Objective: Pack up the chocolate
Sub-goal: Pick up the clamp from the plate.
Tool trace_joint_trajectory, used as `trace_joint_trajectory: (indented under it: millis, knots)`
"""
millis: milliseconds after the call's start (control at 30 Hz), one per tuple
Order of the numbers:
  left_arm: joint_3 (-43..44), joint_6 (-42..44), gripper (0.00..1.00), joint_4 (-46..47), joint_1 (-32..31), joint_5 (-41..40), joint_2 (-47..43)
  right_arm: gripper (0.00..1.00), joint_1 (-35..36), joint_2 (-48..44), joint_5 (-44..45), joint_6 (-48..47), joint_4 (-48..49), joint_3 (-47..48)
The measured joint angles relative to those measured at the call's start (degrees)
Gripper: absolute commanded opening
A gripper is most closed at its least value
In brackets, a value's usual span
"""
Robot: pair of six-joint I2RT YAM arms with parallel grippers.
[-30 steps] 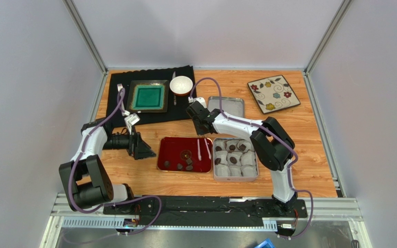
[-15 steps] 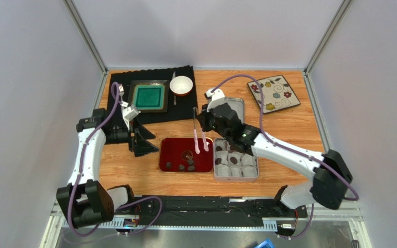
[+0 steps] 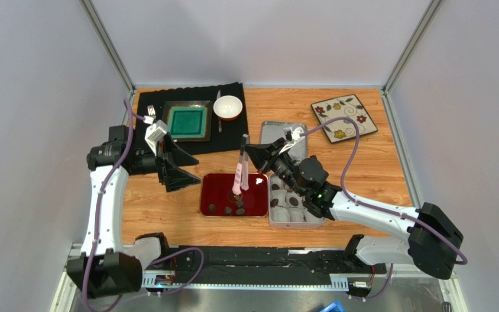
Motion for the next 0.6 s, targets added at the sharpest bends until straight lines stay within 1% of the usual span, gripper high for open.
trace_joint_trajectory:
  millis: [67, 100, 167, 200, 267, 367, 600]
  knots:
    - [-0.26, -3.32, 0.95, 0.74, -0.28, 0.72, -4.28, 0.00, 0.26, 1.51, -0.63, 2.10, 4.96, 0.00]
    - [-1.18, -5.33, 0.89, 2.10, -0.46, 0.98, -6.38, 0.00, 0.35, 2.12, -1.07, 3.10, 6.95, 0.00]
    - [-4.68, -12.13, 0.81, 6.47, -0.57, 1.31, -10.75, 0.00, 0.37, 3.34, -2.21, 5.22, 11.47, 0.00]
    - [-6.36, -14.64, 0.69, 8.57, -0.72, 1.40, -12.50, 0.00, 0.48, 3.93, -2.75, 6.23, 13.73, 0.00]
    - [-7.82, -18.14, 0.60, 11.08, -0.85, 1.46, -13.42, 0.00, 0.72, 4.96, -3.76, 7.58, 17.40, 0.04]
    - [-8.04, -21.07, 0.59, 14.29, -0.87, 1.53, -11.87, 0.00, 1.22, 6.43, -4.98, 8.39, 20.74, 0.50]
    - [-8.26, -22.95, 0.60, 16.68, -0.87, 1.49, -10.60, 0.00, 2.95, 11.23, -6.58, 9.35, 26.40, 3.72]
